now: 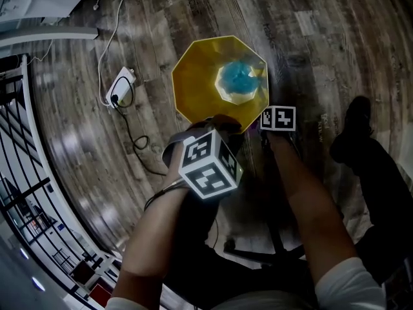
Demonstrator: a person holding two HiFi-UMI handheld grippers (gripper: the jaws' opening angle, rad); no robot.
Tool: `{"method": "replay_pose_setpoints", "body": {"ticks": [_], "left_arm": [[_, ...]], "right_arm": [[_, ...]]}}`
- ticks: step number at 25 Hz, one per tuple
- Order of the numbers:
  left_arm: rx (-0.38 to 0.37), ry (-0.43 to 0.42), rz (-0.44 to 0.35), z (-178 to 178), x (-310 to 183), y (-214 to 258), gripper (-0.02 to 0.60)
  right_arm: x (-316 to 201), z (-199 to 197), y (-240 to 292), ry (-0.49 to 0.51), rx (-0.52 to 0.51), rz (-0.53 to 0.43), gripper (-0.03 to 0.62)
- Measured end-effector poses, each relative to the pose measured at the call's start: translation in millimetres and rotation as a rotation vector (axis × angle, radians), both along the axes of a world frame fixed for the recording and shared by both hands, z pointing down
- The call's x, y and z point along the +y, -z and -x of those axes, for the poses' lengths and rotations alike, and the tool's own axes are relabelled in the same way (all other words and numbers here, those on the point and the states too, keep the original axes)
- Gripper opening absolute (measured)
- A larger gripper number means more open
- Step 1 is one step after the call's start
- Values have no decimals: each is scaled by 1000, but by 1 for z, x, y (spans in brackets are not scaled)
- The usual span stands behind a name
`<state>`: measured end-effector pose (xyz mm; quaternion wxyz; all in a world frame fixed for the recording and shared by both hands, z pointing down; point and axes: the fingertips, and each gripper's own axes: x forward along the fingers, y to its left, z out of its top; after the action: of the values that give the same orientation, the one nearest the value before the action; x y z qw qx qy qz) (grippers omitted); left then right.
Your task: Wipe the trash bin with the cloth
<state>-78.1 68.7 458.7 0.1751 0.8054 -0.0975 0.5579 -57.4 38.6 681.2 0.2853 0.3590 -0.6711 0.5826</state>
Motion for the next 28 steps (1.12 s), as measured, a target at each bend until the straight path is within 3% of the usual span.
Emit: {"method": "replay_pose_setpoints", "body": {"ticks": [8, 12, 18, 26, 28], "left_arm": [[6, 55, -3, -6, -6, 0, 54], [32, 12, -42, -1, -2, 7, 55], [-19, -23, -109, 27, -1, 11, 114], [-82, 1, -82, 49, -5, -7, 112], [-81, 9, -60, 47, -3, -9, 76]], "right_arm": [[-7, -3, -6, 11, 22, -9, 89], [-1, -22, 4, -3, 20, -28, 89], [14, -57, 53, -126, -52, -68, 89], [32, -56, 141, -280, -221, -112, 89], [35, -48, 165, -297, -265, -130, 89]]}}
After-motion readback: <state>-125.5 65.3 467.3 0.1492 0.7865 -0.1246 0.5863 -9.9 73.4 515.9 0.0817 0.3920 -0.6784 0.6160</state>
